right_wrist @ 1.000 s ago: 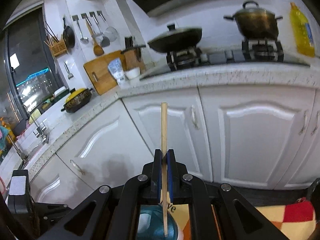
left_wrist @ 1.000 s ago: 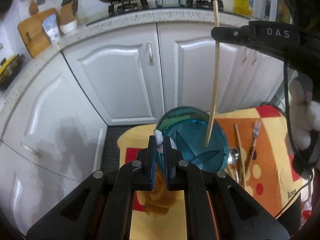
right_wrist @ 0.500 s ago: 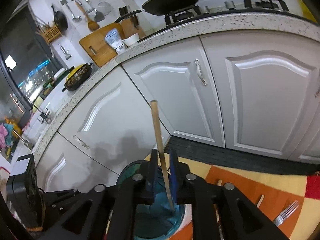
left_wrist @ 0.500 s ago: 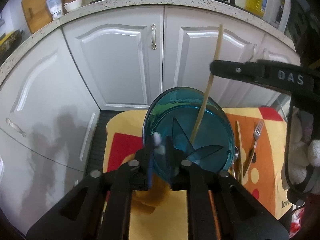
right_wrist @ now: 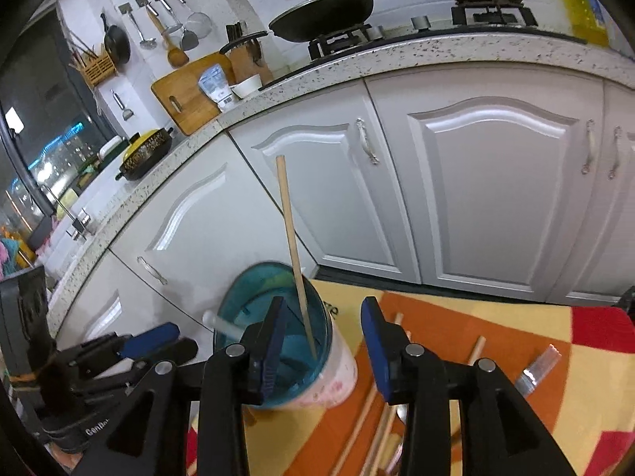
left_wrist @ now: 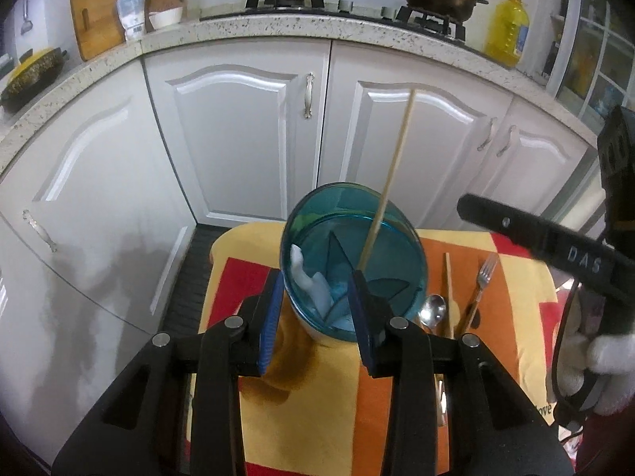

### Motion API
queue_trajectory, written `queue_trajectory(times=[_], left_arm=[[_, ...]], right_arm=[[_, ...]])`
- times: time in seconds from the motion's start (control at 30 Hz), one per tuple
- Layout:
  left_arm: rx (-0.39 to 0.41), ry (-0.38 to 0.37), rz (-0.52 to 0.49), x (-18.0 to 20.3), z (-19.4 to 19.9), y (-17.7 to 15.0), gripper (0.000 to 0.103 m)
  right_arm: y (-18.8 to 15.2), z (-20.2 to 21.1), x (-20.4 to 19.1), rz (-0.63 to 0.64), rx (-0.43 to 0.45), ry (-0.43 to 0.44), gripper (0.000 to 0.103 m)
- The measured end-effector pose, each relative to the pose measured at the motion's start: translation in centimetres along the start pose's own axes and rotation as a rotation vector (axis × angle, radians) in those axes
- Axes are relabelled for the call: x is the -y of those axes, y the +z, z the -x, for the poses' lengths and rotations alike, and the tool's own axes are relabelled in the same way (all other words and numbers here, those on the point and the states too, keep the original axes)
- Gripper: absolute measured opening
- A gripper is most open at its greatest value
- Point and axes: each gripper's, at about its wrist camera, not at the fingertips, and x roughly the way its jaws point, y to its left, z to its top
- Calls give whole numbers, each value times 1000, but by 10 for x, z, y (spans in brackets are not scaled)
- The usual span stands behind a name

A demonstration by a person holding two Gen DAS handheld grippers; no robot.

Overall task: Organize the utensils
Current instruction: 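Drop the spoon into the teal-lidded cup with the left tool while the right tool inserts the chopstick, then open both tools and withdraw them from the cup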

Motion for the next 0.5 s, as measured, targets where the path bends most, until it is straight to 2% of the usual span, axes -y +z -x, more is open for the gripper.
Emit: queue_trajectory(times=[0.13, 0.2, 0.5], left_arm=[[21, -4, -2, 10, 9, -8, 33], [31, -5, -8, 16, 14, -12, 33], [52, -12, -15, 39, 27, -30, 33]], right_arm=[[-14, 16, -4, 25, 8, -31, 38], [-20, 24, -4, 24, 15, -39, 43], [-49, 60, 1, 29, 27, -96, 43]])
